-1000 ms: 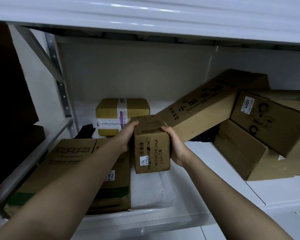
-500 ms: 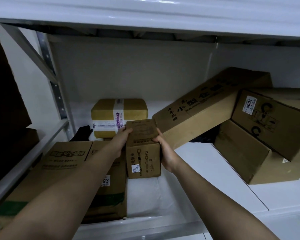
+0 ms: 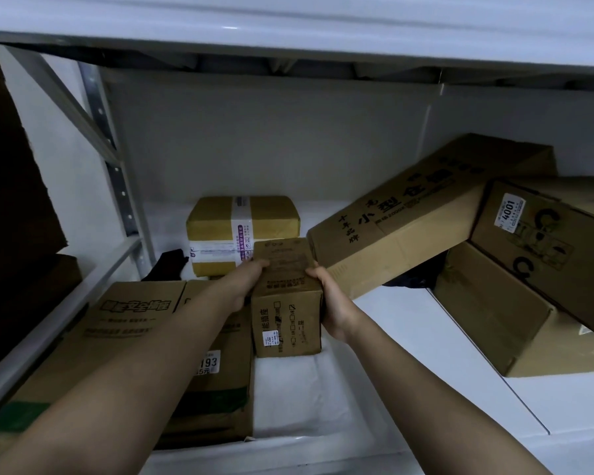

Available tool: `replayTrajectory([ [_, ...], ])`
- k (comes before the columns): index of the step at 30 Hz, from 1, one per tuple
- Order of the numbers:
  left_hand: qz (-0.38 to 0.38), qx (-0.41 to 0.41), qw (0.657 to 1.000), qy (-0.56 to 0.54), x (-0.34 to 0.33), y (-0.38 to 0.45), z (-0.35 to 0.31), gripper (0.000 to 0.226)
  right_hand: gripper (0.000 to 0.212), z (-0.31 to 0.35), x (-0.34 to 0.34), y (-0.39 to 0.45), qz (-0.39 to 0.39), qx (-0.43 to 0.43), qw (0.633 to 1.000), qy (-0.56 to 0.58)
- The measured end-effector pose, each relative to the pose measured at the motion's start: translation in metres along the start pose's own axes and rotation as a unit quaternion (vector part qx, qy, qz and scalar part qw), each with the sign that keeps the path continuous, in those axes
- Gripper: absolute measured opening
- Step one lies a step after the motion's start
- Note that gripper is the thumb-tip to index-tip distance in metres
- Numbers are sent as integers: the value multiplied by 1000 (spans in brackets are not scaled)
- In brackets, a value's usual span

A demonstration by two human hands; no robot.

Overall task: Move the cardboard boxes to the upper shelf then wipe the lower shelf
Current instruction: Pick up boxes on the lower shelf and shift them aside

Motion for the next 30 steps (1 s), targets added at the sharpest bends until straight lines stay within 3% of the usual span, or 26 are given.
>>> replayTrajectory([
  [4,0,20,999,50,1,-4,-2,25,48,-3,10,4,-33,-50,997,-44],
  [15,-53,3,996,73,2,-16,-3,26,37,-7,12,2,-70,-92,985,-126],
  [17,-63,-6,996,63,2,-17,-5,38,42,-5,13,-1,-79,-89,986,-121],
  [20,-114,-66,984,118,3,-21,-21,59,61,1,20,-9,-123,-72,984,-104],
  [24,-172,-197,946,191,-5,-39,-58,53,49,17,35,-23,-207,-42,975,-66],
  [30,-105,-220,960,141,-32,-56,-81,42,41,35,62,-49,-286,-42,957,-39],
])
Point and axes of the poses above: each hand's wrist, its own y-axis towards the middle knuckle, its own x-axis out of the back of the hand, z = x × y, the point moved 7 cm from there along y, towards the middle knuckle, and after that the axes turned 7 degrees about y, right-handed, at the moved point
